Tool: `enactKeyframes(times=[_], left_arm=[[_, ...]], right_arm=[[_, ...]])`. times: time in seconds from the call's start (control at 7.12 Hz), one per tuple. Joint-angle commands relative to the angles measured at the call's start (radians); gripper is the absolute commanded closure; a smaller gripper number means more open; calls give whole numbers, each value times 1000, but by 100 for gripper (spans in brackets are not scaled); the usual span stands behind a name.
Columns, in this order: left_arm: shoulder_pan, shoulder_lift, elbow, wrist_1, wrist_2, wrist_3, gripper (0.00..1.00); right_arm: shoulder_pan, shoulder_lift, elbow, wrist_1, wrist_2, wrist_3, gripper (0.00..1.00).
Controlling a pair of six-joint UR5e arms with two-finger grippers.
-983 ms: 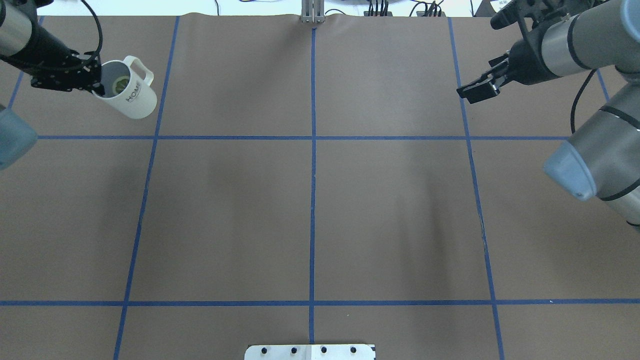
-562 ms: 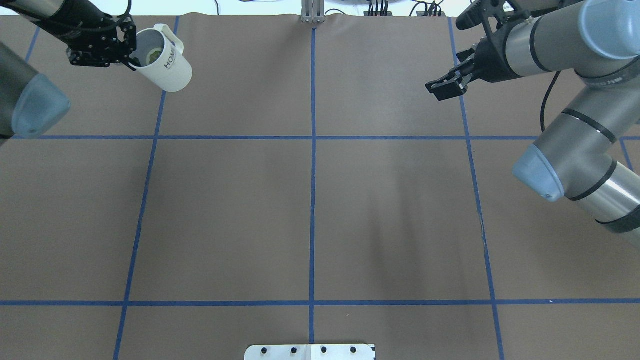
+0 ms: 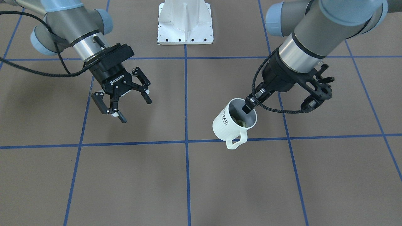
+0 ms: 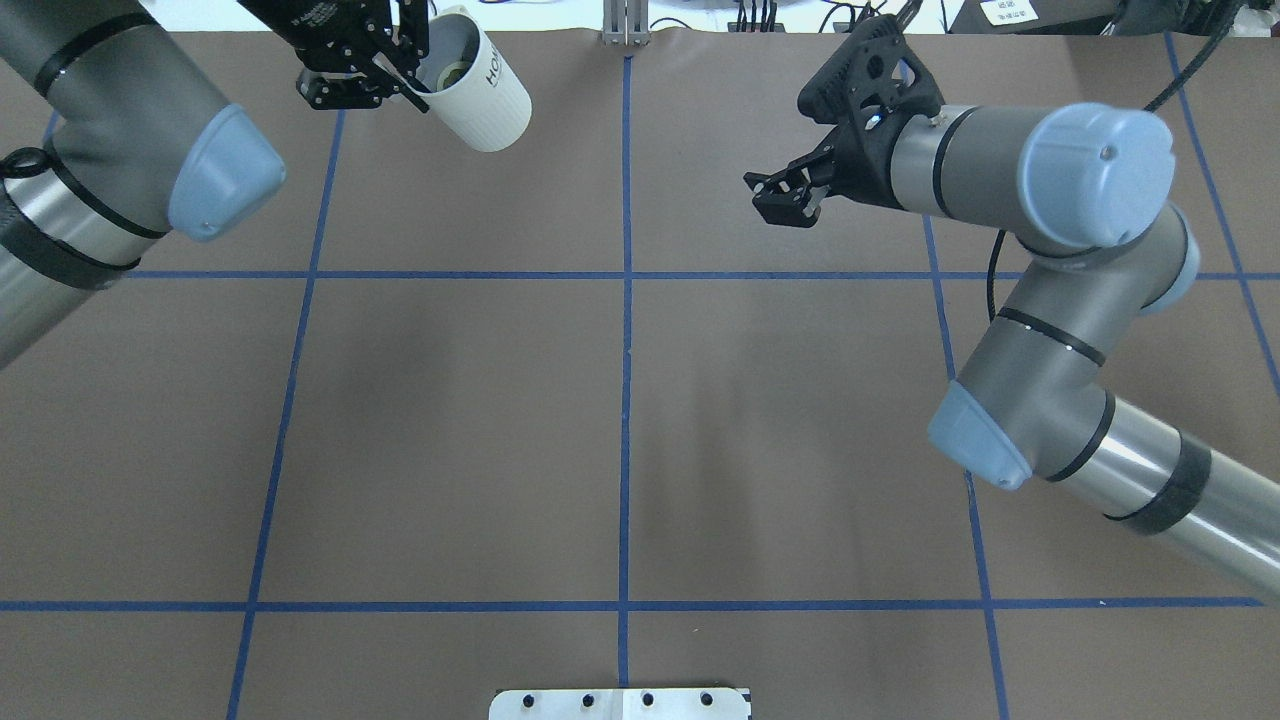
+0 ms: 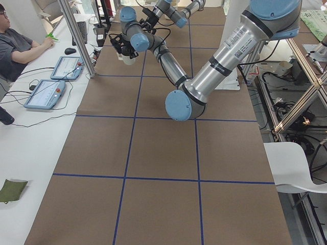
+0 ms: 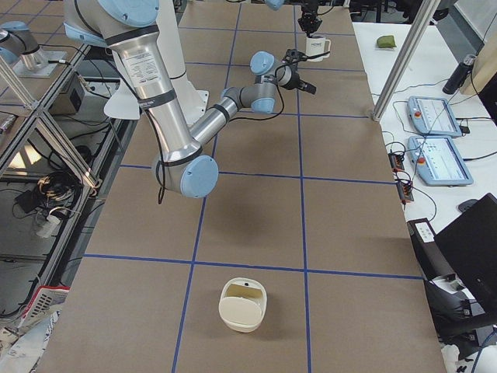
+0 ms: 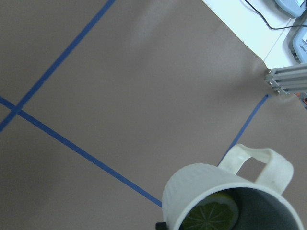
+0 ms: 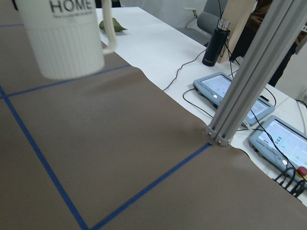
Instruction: Left arm hands cup to right arm to dump lemon
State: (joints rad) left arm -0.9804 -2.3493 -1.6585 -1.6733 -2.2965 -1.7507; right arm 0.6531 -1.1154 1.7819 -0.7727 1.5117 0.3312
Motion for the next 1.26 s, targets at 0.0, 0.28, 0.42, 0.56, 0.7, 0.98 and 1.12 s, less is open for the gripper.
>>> enactKeyframes(times=[0.0, 0.28, 0.42, 0.56, 0.7, 0.98, 1.12], left_arm=[[49, -54, 46, -44, 2, -81, 100], [58, -58, 54, -92, 2, -119, 100], [74, -58, 52, -92, 0, -121, 100], [87, -64, 51, -91, -1, -125, 100], [112, -73, 49, -91, -1, -130, 100], [135, -76, 42, -91, -10, -153, 100], [137, -76, 42, -89, -56, -158, 100]], right_arm=[[-139, 72, -31, 36, -233, 25, 4], [-190, 77, -38, 67, -307, 23, 4], [-202, 77, -38, 69, -342, 22, 4], [-202, 77, -38, 69, -344, 22, 4], [-202, 77, -38, 69, -344, 20, 4], [-202, 77, -38, 67, -347, 16, 4], [-202, 77, -38, 67, -347, 16, 4]])
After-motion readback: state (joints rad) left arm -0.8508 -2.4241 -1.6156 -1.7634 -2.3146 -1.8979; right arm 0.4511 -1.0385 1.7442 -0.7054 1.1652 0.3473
